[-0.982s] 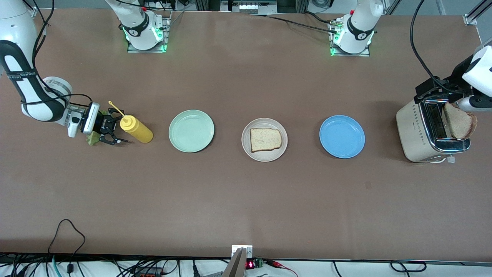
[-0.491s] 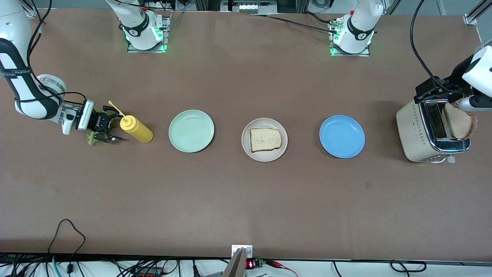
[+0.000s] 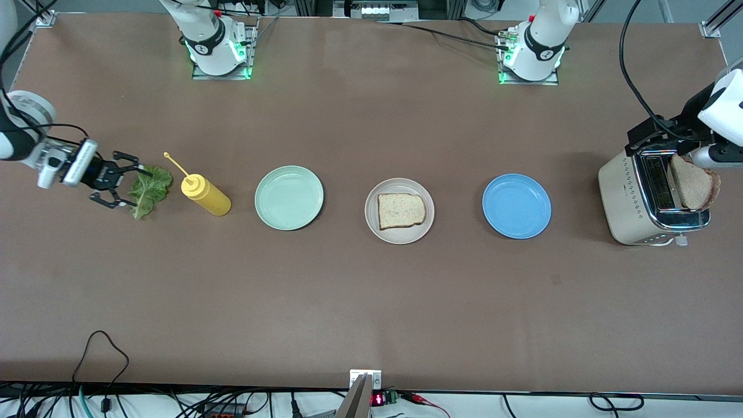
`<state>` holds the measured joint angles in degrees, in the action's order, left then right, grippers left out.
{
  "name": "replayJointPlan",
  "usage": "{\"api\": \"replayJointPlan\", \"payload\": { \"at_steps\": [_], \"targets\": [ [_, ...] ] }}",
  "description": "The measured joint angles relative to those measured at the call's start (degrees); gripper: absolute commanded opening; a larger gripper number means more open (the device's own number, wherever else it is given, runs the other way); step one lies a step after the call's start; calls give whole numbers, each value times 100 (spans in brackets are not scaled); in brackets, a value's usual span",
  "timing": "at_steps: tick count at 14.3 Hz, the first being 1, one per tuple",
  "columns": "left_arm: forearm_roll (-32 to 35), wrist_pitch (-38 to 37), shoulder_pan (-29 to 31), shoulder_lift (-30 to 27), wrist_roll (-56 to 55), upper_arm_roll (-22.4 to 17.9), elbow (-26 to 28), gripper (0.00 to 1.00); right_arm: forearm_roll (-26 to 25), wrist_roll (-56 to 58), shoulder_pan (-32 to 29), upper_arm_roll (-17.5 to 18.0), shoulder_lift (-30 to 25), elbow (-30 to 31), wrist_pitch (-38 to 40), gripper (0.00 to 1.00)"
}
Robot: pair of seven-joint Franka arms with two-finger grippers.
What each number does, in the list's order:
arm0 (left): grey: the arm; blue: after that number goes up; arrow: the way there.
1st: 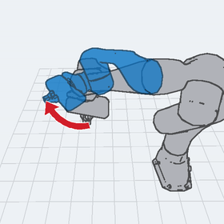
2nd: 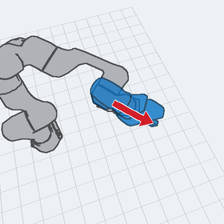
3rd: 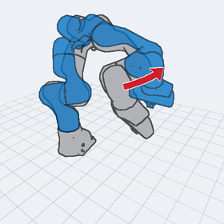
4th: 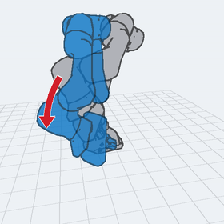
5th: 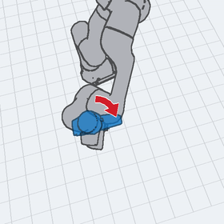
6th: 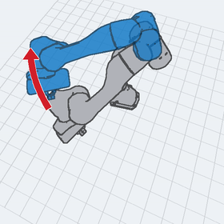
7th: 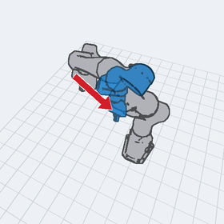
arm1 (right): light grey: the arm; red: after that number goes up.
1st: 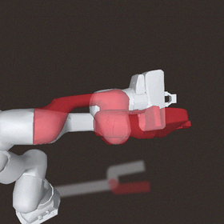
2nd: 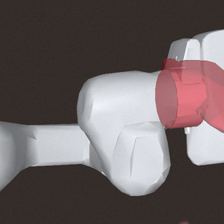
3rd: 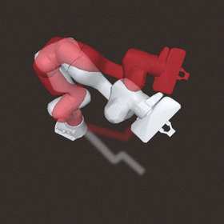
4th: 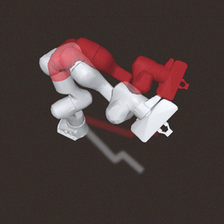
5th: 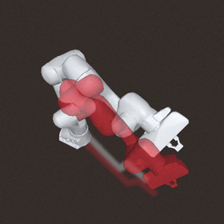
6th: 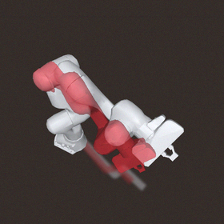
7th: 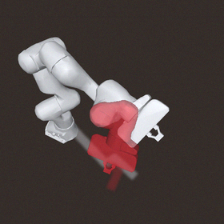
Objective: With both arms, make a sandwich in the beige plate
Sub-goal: 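Raise the right gripper away from the bottle, then move the open right gripper down toward the lettuce leaf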
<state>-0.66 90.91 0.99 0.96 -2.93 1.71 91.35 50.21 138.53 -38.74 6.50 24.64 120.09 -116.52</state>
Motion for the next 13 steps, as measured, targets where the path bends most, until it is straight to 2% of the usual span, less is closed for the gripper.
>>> {"api": "replayJointPlan", "payload": {
  "at_steps": [3,7,13],
  "targets": [
    [0,0,0,0,0,0,0,100,-121,-1261,-5,-97,-287,-294,8,100],
    [0,0,-1,0,0,5,0,100,-704,-3541,106,-72,-620,-653,8,100],
    [0,0,-1,0,0,19,0,100,-1549,-6805,511,-64,-754,-762,-125,100]
  ]
}}
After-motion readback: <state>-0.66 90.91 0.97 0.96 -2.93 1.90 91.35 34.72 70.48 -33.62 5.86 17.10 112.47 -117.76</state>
